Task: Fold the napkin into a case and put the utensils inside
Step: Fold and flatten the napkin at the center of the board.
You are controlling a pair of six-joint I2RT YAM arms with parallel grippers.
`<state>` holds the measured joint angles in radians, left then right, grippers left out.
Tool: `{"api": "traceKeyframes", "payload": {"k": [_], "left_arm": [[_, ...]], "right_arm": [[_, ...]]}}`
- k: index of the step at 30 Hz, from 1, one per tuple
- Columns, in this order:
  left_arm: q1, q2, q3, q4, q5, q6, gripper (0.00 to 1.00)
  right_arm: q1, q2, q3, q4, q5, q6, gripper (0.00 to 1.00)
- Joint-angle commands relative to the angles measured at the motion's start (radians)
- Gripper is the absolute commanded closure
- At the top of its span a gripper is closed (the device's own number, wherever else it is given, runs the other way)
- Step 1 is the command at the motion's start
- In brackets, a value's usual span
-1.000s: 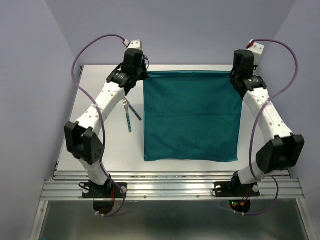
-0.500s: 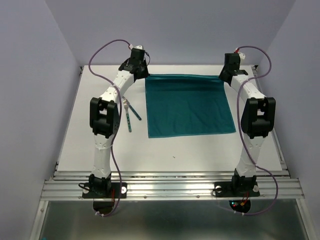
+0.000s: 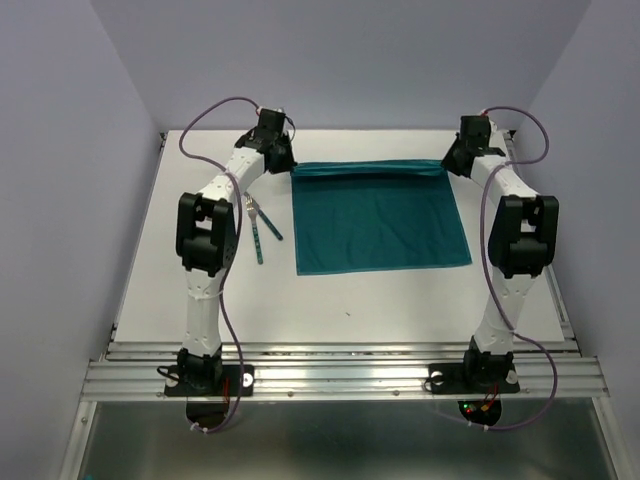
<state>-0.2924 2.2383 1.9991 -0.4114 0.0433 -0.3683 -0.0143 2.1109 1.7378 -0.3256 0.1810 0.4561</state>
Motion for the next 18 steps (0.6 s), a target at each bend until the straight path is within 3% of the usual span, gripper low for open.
{"api": "traceKeyframes", "payload": {"k": [1,13,18], "left_arm": [[0.001,-0.192,-0.17,0.025,0.029,-0.029,1.0],[-0.105,-0.535,-0.707,0.152,0.023,-0.096,1.0],[-0.165,-0.6,-0.829,0.187,-0.01,-0.138,1.0]], "right_arm": [[-0.042,-0.164,-0.151,0.017,-0.023,0.058,0.99],[-0.042,-0.506,-0.596,0.017,0.023,0.059,0.99],[-0.042,-0.614,-0.725,0.019,0.003,0.064,0.99]]}}
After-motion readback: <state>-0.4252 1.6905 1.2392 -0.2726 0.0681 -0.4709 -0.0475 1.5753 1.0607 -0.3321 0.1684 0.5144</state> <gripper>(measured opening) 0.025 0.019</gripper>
